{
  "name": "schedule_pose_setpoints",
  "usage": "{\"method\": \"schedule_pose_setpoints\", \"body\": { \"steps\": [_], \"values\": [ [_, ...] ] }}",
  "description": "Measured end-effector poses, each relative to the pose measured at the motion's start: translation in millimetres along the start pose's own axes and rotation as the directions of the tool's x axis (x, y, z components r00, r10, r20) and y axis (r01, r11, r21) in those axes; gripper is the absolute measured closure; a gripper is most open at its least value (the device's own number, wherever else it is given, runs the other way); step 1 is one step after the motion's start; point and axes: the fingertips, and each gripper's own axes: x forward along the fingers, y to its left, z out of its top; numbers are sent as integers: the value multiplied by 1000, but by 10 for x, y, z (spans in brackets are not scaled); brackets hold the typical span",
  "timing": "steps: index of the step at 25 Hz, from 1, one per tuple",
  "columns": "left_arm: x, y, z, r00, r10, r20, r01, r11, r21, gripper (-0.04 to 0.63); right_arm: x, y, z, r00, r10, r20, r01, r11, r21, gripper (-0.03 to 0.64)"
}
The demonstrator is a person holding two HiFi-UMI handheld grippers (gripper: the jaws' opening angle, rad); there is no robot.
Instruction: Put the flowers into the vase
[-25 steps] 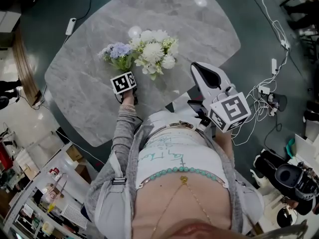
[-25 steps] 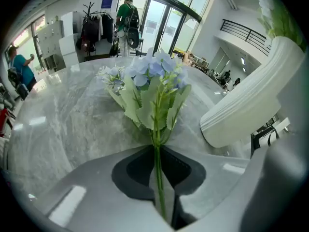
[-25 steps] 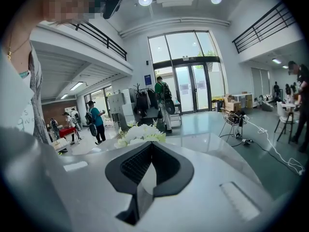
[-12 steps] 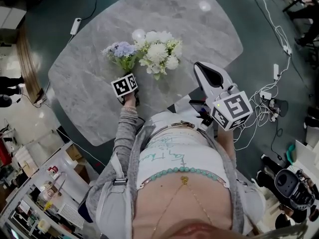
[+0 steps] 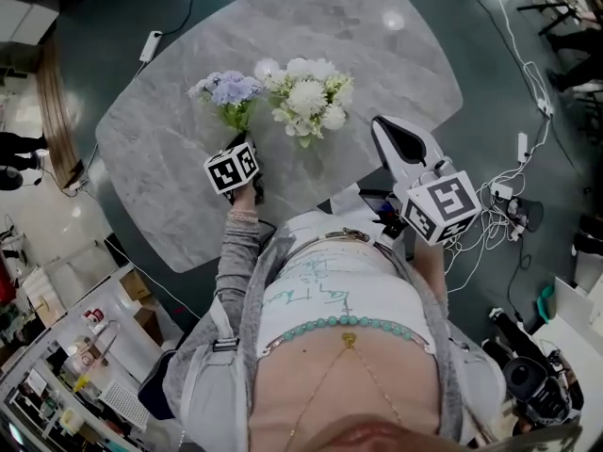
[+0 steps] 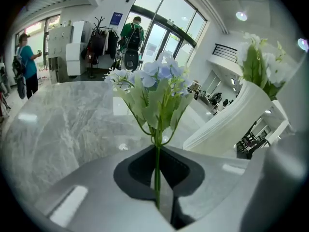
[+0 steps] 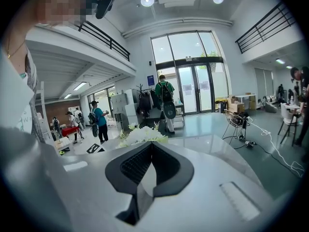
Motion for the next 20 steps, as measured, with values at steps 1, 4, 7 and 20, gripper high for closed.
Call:
{"method": "schedule_pose_setpoints", "body": {
  "steps": [1, 4, 7, 20],
  "values": [
    [-58, -10, 44, 1000, 1, 14, -1, 1000, 5, 578, -6, 6, 6, 1000, 1, 1, -1, 1000, -2, 591],
    [-214, -38, 187, 998, -4, 60, 3, 1000, 15, 578, -12, 24, 20, 1000, 3, 2, -3, 1000, -6, 591],
    [-343, -74, 322, 994, -16, 104, 15, 1000, 16, 578, 7, 44, 35, 1000, 11, 3, -11, 1000, -13, 591],
    [-981, -360, 843, 957, -76, 281, 62, 996, 58, 578, 30, 238, 162, 997, 71, 35, -70, 997, -26, 591]
  ]
}}
